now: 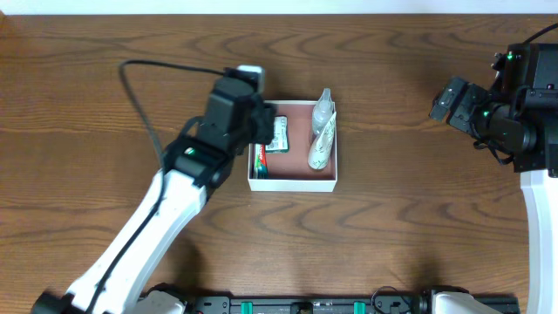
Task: Pack container
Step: 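Place the toothbrush into the box with the left gripper, then grasp the blue razor with the left gripper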
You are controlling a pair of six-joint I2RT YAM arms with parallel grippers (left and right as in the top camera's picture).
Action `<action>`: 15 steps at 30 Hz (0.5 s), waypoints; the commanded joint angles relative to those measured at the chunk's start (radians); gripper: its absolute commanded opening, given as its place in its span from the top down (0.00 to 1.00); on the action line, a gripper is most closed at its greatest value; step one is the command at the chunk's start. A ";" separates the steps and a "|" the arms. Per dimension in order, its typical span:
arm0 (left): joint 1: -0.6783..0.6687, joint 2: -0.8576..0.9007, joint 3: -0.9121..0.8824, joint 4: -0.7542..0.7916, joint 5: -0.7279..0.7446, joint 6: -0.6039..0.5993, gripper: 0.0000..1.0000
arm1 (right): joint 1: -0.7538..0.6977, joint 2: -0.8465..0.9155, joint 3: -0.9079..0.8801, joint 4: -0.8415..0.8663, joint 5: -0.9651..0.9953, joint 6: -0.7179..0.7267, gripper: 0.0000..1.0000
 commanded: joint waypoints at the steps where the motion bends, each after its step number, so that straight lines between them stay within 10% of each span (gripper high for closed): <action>1: 0.044 -0.035 0.009 -0.101 -0.149 0.002 0.46 | -0.006 -0.003 0.002 -0.002 0.003 0.014 0.01; 15: 0.306 0.192 -0.053 -0.386 -0.023 0.145 0.36 | -0.006 -0.003 0.002 -0.001 0.003 0.014 0.01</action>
